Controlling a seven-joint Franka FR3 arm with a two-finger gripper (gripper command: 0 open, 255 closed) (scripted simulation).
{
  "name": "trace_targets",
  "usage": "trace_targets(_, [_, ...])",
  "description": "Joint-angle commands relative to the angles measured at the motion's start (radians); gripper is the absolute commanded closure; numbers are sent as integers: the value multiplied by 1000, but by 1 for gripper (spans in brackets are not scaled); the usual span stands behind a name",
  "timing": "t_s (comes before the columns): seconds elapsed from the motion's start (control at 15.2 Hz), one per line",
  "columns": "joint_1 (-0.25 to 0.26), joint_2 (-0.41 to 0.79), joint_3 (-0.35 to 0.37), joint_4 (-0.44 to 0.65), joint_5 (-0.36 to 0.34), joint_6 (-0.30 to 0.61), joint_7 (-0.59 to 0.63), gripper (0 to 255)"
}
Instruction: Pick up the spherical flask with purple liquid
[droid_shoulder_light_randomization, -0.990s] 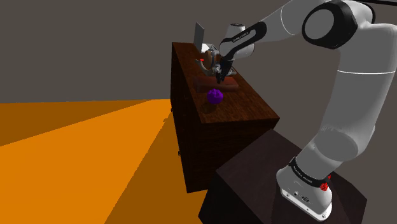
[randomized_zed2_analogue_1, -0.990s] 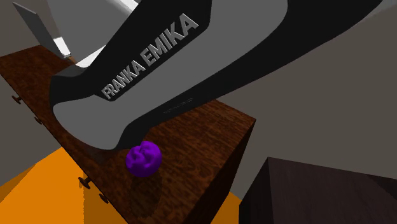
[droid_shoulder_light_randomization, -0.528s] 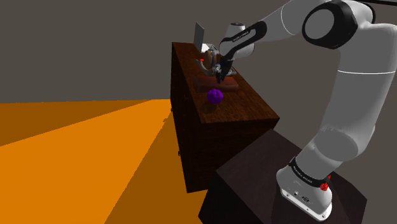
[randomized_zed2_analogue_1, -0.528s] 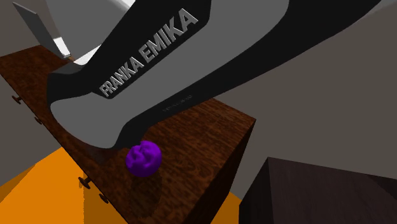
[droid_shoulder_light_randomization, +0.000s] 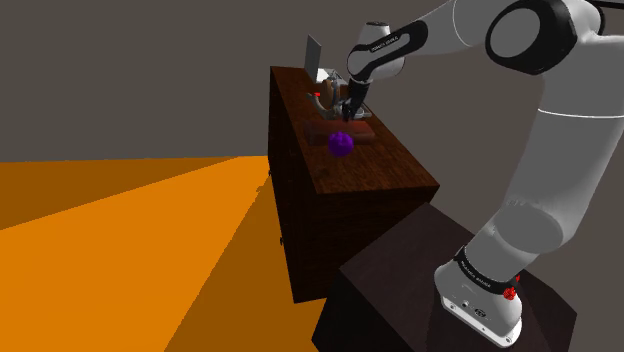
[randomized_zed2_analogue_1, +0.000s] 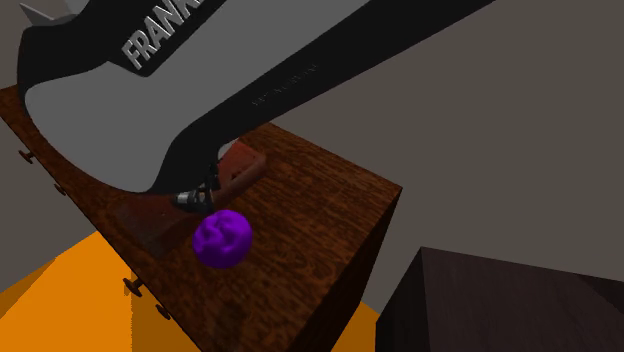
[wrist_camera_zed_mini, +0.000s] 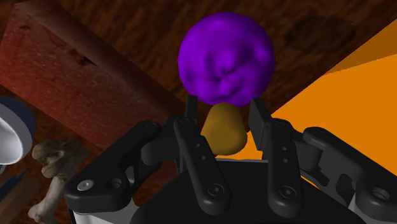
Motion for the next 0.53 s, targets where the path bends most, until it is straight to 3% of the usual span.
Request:
trace_targets(0.0, [2, -12, 0, 13, -2, -24, 2, 255])
trace_targets(0.46, [4, -40, -2, 45, -7, -84, 3, 255])
